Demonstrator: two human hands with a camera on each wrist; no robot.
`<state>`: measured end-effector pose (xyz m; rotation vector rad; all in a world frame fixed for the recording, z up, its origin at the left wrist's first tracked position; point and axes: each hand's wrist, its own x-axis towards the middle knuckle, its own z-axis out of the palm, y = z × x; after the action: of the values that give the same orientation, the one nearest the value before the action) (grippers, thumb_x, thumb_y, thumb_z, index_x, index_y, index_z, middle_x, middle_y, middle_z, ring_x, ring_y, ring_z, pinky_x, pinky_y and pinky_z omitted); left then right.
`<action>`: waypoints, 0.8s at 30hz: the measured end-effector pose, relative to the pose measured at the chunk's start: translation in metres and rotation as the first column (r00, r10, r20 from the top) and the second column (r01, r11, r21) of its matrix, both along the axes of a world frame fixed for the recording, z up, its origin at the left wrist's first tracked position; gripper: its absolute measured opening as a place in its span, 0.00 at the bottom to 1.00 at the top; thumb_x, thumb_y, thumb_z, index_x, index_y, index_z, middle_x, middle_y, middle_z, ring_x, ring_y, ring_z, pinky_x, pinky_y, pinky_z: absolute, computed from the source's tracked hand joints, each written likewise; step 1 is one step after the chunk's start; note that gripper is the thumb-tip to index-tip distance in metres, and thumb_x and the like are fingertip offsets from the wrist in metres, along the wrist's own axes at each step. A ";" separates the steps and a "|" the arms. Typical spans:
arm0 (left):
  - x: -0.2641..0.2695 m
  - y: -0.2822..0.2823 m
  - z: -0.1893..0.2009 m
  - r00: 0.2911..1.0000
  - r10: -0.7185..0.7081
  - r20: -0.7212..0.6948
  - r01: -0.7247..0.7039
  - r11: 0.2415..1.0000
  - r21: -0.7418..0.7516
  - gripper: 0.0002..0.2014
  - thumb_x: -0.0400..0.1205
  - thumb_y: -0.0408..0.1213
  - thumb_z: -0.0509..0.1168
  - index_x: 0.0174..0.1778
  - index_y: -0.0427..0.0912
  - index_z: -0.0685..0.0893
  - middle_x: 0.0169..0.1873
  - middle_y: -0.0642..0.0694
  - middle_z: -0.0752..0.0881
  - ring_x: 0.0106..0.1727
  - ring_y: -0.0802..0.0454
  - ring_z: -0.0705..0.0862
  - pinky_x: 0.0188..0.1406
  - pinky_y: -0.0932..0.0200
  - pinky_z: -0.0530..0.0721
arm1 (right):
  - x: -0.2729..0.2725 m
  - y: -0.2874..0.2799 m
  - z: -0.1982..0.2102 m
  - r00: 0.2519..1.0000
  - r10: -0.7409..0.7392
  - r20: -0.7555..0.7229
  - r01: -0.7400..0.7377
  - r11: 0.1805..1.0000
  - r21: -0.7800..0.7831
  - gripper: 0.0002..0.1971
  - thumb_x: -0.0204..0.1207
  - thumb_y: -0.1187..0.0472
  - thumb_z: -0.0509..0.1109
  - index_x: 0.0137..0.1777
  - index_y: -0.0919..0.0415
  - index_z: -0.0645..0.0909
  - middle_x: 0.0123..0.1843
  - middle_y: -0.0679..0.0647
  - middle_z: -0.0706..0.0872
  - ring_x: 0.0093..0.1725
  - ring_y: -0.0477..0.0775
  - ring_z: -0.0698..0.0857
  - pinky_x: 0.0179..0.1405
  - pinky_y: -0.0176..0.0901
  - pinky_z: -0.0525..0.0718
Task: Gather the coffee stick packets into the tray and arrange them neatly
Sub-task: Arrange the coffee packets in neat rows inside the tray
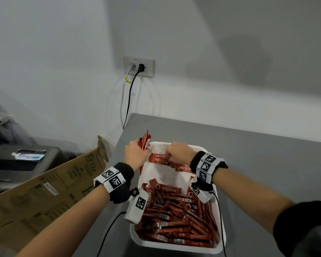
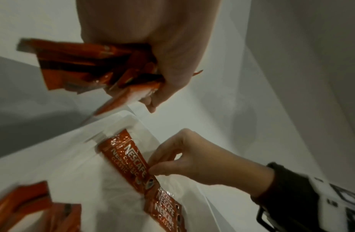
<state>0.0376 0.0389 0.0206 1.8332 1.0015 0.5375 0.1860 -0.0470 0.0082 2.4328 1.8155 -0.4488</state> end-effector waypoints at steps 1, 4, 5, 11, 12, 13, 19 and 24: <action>0.000 -0.001 -0.003 1.000 -0.013 -0.012 0.013 1.000 -0.003 0.06 0.77 0.31 0.68 0.35 0.43 0.80 0.29 0.50 0.82 0.32 0.53 0.81 0.37 0.60 0.83 | -0.002 0.004 0.001 1.000 0.026 0.014 -0.025 0.999 -0.030 0.09 0.76 0.67 0.67 0.52 0.61 0.87 0.53 0.57 0.88 0.51 0.58 0.86 0.45 0.44 0.81; -0.001 -0.002 -0.009 0.999 -0.014 -0.034 0.013 1.000 -0.021 0.03 0.77 0.33 0.69 0.41 0.37 0.84 0.30 0.47 0.84 0.34 0.49 0.84 0.42 0.54 0.86 | -0.008 0.014 0.003 0.997 0.064 0.032 -0.061 0.994 -0.094 0.08 0.75 0.69 0.67 0.51 0.64 0.86 0.52 0.58 0.87 0.50 0.59 0.86 0.39 0.42 0.77; -0.001 -0.001 -0.011 0.999 -0.009 -0.036 0.008 0.999 -0.032 0.04 0.77 0.33 0.69 0.42 0.36 0.84 0.30 0.46 0.84 0.34 0.48 0.84 0.41 0.54 0.86 | -0.008 0.016 0.003 0.997 0.067 0.042 -0.063 0.993 -0.102 0.08 0.74 0.69 0.67 0.51 0.64 0.85 0.52 0.59 0.86 0.50 0.60 0.86 0.39 0.42 0.76; -0.002 0.001 -0.012 1.000 -0.021 -0.018 0.020 0.998 -0.059 0.02 0.76 0.31 0.69 0.40 0.40 0.82 0.37 0.40 0.86 0.36 0.47 0.84 0.42 0.53 0.86 | -0.010 0.021 0.000 0.999 0.024 0.031 -0.020 0.992 -0.121 0.09 0.73 0.68 0.69 0.52 0.65 0.84 0.53 0.60 0.86 0.49 0.60 0.86 0.42 0.44 0.81; -0.001 0.002 -0.013 1.000 -0.020 -0.014 0.019 0.998 -0.064 0.03 0.76 0.32 0.69 0.39 0.42 0.81 0.38 0.39 0.86 0.36 0.47 0.84 0.41 0.54 0.86 | -0.010 0.020 0.000 0.999 0.023 0.035 -0.019 0.993 -0.114 0.08 0.73 0.66 0.70 0.51 0.65 0.84 0.51 0.60 0.87 0.48 0.60 0.86 0.41 0.44 0.81; -0.001 0.003 -0.014 1.000 -0.020 -0.011 0.019 0.997 -0.072 0.05 0.76 0.32 0.69 0.38 0.44 0.81 0.38 0.40 0.86 0.36 0.48 0.83 0.40 0.56 0.85 | -0.011 0.020 -0.001 0.999 0.022 0.041 -0.017 0.994 -0.108 0.07 0.72 0.64 0.71 0.49 0.65 0.84 0.50 0.60 0.87 0.47 0.60 0.86 0.40 0.44 0.82; -0.001 0.002 -0.017 1.000 -0.023 -0.002 0.022 0.993 -0.114 0.03 0.78 0.33 0.69 0.46 0.39 0.83 0.34 0.45 0.84 0.32 0.54 0.82 0.30 0.68 0.79 | -0.016 0.018 -0.009 0.995 0.051 0.086 -0.045 0.996 -0.079 0.13 0.71 0.56 0.76 0.51 0.63 0.82 0.54 0.59 0.85 0.50 0.60 0.85 0.47 0.48 0.82; -0.002 0.005 -0.017 1.000 -0.028 -0.001 0.028 0.994 -0.105 0.05 0.78 0.34 0.69 0.47 0.37 0.83 0.37 0.42 0.86 0.32 0.54 0.82 0.30 0.68 0.81 | -0.017 0.018 -0.006 0.980 0.080 0.183 -0.062 0.993 -0.101 0.23 0.69 0.50 0.78 0.59 0.63 0.80 0.56 0.58 0.84 0.54 0.59 0.84 0.48 0.47 0.80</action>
<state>0.0352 0.0434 0.0031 1.7519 0.9861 0.4574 0.1687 -0.0291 0.0025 2.2556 1.7550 -0.2830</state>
